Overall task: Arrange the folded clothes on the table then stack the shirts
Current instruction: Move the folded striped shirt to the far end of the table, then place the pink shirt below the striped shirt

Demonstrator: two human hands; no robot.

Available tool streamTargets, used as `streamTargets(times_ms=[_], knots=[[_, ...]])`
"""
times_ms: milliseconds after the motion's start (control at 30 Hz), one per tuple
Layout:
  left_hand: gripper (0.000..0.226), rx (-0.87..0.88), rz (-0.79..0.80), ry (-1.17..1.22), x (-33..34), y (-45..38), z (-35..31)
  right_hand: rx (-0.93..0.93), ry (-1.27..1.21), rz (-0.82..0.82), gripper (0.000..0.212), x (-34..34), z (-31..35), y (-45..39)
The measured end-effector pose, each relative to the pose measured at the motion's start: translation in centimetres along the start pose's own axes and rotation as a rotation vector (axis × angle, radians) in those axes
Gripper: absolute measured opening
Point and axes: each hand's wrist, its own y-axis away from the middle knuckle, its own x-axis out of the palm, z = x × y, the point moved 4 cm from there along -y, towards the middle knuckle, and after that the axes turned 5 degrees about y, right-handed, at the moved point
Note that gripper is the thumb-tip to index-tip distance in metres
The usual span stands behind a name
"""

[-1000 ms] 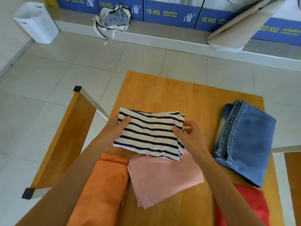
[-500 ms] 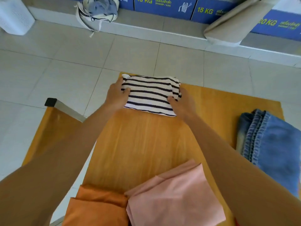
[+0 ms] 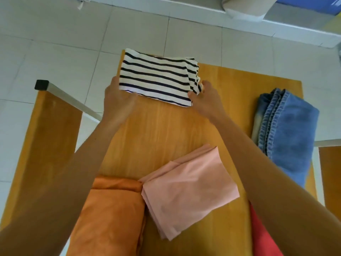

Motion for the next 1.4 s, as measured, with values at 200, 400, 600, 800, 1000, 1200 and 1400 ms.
streamTargets(times_ms=[200, 400, 600, 800, 1000, 1200, 1400], knots=[[0.045, -0.209, 0.218, 0.041, 0.0, 17.5, 2.5, 0.233, 0.164, 0.014, 0.076, -2.4, -8.2, 11.8], [0.038, -0.095, 0.201, -0.092, 0.3, 26.7, 3.4, 0.203, 0.179, 0.017, 0.062, -1.3, -13.8, 19.8], [0.031, -0.275, 0.244, -0.176, 1.6, 28.2, 5.9, 0.165, 0.203, -0.053, 0.052, -1.1, -14.2, 21.2], [0.043, -0.273, 0.241, 0.004, 3.6, 27.7, 5.7, 0.395, 0.069, 0.154, 0.060, -1.3, -14.4, 20.8], [0.040, -0.454, 0.328, 0.263, 6.2, 26.4, 3.9, 0.495, -0.131, 0.187, 0.058, -3.4, -14.3, 22.8], [0.043, -0.386, 0.203, 0.297, 3.5, 21.7, 0.9, 0.410, -0.371, 0.162, 0.047, -4.0, -9.9, 21.1], [0.047, -0.325, 0.062, 0.218, -1.0, 12.5, 0.1, 0.239, -0.434, 0.107, 0.041, -0.5, -2.6, 15.0]])
